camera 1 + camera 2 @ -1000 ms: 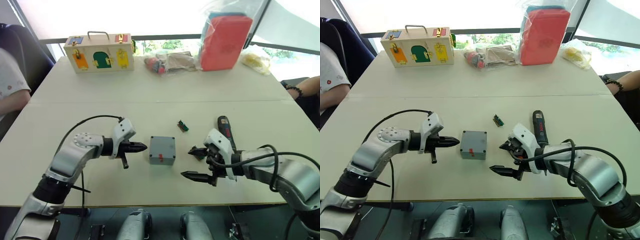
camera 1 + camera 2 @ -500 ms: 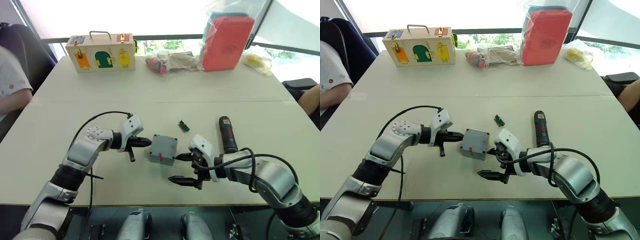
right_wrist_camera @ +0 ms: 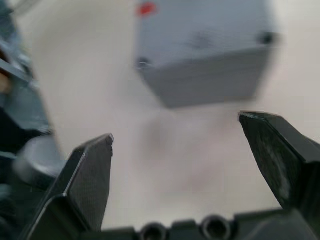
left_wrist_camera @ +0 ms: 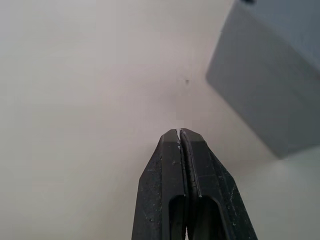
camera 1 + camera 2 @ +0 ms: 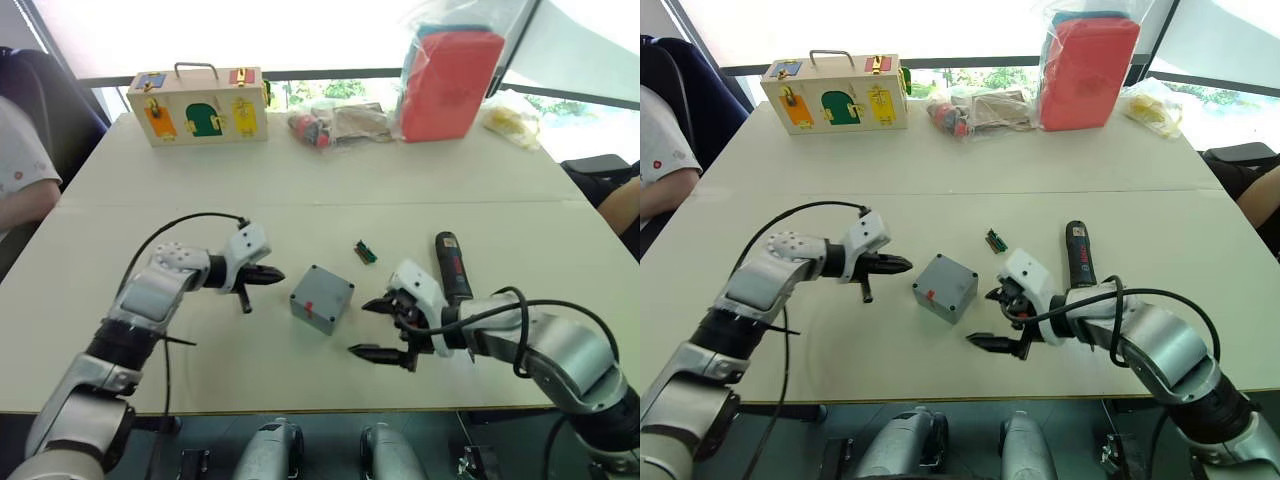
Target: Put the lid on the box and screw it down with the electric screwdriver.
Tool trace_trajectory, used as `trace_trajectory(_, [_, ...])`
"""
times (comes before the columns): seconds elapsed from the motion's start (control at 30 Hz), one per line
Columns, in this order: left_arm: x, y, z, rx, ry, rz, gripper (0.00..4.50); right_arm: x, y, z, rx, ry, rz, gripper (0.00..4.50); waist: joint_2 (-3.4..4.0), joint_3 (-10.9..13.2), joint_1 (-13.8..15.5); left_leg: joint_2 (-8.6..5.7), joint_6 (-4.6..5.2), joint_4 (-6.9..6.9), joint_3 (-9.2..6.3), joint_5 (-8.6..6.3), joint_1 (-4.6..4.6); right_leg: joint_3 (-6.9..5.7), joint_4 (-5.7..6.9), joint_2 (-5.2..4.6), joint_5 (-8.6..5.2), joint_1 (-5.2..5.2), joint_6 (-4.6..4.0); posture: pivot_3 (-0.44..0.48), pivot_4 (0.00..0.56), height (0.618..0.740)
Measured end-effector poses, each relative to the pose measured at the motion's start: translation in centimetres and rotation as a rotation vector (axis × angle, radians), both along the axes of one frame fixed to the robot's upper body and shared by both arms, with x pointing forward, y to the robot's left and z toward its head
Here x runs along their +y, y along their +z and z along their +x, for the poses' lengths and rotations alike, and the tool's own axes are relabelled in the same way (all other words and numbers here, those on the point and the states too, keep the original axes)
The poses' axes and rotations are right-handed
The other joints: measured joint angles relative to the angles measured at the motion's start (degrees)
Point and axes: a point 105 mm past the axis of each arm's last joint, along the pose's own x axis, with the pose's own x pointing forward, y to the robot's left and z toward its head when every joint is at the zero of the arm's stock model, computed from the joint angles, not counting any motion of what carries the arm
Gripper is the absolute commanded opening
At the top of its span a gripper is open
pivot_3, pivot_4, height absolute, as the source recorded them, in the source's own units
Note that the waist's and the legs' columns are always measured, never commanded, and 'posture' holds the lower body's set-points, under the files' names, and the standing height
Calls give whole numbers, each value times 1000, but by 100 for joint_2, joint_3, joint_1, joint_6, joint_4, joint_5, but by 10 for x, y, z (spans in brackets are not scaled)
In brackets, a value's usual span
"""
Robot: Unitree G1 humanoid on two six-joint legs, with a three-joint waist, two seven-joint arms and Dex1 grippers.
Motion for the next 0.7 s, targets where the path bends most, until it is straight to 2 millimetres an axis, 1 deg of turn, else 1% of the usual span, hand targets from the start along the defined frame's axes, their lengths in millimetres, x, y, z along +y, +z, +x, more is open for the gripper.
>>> trace_trajectory(0.07, [-1,-4,-20,52,-47,-4,0,-7,3,14,-48,0,-20,4269,0,0,2,0,0,0,1,0,0,0,0,0,0,2,0,0,150,740])
trace_trajectory(0.13, [-3,-7,-35,93,-82,-6,0,-12,4,24,-79,10,-40,4269,0,0,7,0,0,1,1,0,0,0,0,0,0,2,0,0,150,740])
trace_trajectory(0.23, [-8,-12,-51,137,-103,-21,0,-14,3,37,-121,77,-85,4269,0,0,6,0,0,1,1,0,2,0,1,1,0,3,0,0,150,740])
trace_trajectory(0.27, [-9,-12,-53,141,-107,-25,0,-15,3,38,-125,88,-92,4269,0,0,9,0,0,1,2,0,2,0,1,1,0,3,0,0,150,740])
trace_trajectory(0.33, [-14,-16,-55,141,-97,-42,0,-12,0,42,-127,151,-115,4269,1,1,7,0,1,1,3,0,3,0,2,2,0,4,0,0,150,740])
trace_trajectory(0.4, [-21,-19,-54,136,-88,-68,0,-4,-1,41,-127,216,-111,4269,0,0,12,0,0,2,2,1,2,-2,3,3,-1,4,0,0,150,740])
trace_trajectory(0.43, [-24,-19,-53,129,-84,-79,0,1,-2,38,-123,252,-102,4269,0,0,12,0,0,2,2,1,2,-2,3,3,0,4,1,0,150,740])
trace_trajectory(0.57, [-27,-23,-45,106,-48,-95,0,9,-8,29,-81,328,-89,4269,0,0,12,0,-1,5,2,1,3,-2,3,3,0,6,1,0,150,740])
trace_trajectory(0.7, [-29,-23,-40,84,-32,-102,0,15,-5,21,-76,360,-79,4269,0,0,16,0,-4,6,0,3,3,-2,5,2,0,6,1,0,150,740])
